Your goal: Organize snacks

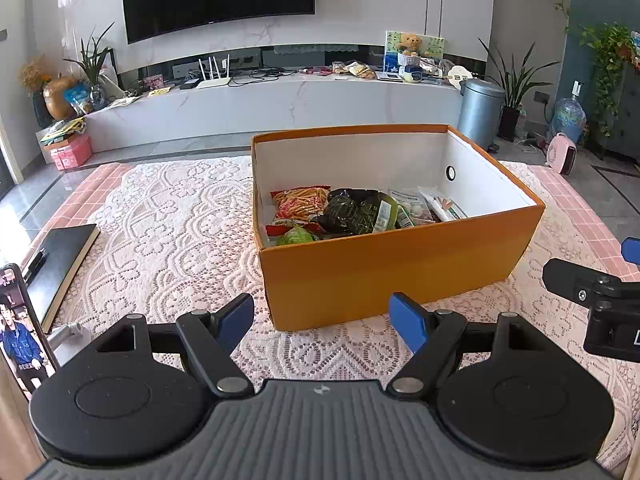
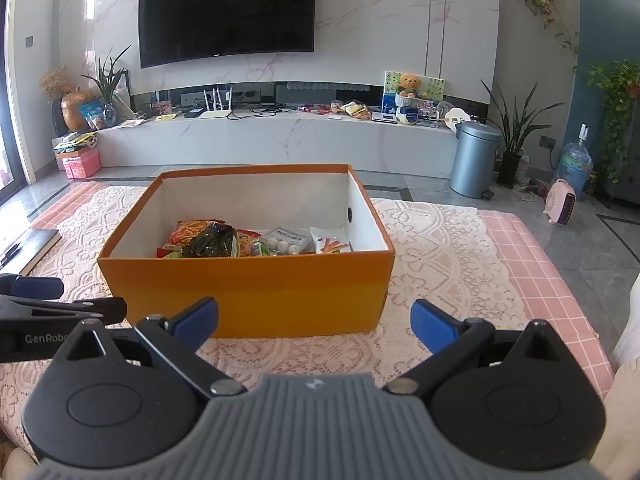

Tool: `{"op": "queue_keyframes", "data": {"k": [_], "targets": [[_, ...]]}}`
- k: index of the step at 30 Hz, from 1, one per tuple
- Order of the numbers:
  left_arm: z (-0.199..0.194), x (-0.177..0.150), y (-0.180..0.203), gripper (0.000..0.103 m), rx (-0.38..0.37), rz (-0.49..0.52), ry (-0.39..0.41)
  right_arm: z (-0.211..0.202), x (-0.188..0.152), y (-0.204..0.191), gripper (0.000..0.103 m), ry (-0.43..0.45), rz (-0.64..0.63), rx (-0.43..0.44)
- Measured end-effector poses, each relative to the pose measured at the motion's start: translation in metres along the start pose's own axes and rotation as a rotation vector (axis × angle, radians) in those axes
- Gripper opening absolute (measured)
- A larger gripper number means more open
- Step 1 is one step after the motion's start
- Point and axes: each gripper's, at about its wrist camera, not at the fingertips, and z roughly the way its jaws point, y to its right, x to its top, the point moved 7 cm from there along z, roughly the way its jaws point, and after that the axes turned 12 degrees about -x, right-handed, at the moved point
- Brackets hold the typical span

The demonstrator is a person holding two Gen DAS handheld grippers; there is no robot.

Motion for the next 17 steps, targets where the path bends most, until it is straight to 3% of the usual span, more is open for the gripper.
{"op": "queue_keyframes", "data": {"k": [17], "targets": [[-0.0028, 0.0033, 0.0013, 0.09, -0.002, 0.012, 0.009, -0.0011, -0.0017, -0.0042, 0.099, -0.005, -0.008, 0.002]]}}
